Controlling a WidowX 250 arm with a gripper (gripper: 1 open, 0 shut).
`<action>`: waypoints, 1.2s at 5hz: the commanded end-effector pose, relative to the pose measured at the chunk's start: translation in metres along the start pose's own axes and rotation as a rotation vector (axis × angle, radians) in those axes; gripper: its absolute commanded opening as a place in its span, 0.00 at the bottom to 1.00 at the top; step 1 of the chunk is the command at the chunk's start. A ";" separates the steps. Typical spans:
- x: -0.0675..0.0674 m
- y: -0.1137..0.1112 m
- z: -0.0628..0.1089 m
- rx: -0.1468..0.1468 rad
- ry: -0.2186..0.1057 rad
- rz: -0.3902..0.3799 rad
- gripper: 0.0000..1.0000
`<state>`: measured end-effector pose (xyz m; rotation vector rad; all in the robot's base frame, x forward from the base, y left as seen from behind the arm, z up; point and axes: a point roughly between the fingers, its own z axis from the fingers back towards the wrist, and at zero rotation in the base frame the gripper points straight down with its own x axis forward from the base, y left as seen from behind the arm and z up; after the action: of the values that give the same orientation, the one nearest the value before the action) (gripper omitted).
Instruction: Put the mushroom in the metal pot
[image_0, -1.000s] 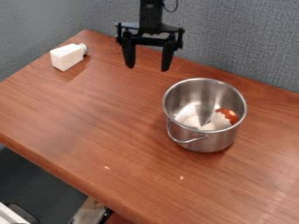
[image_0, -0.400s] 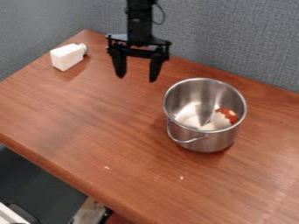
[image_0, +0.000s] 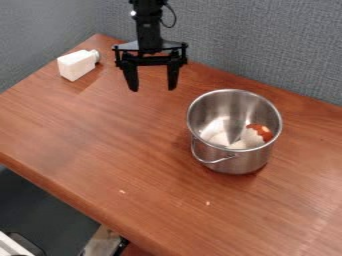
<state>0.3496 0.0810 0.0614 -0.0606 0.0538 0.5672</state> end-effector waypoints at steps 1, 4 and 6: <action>0.004 -0.019 -0.013 -0.037 -0.024 0.064 1.00; -0.005 -0.025 -0.039 -0.092 -0.086 0.047 1.00; -0.018 -0.066 -0.043 -0.134 -0.041 0.120 0.00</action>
<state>0.3631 0.0183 0.0115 -0.1616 0.0071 0.6887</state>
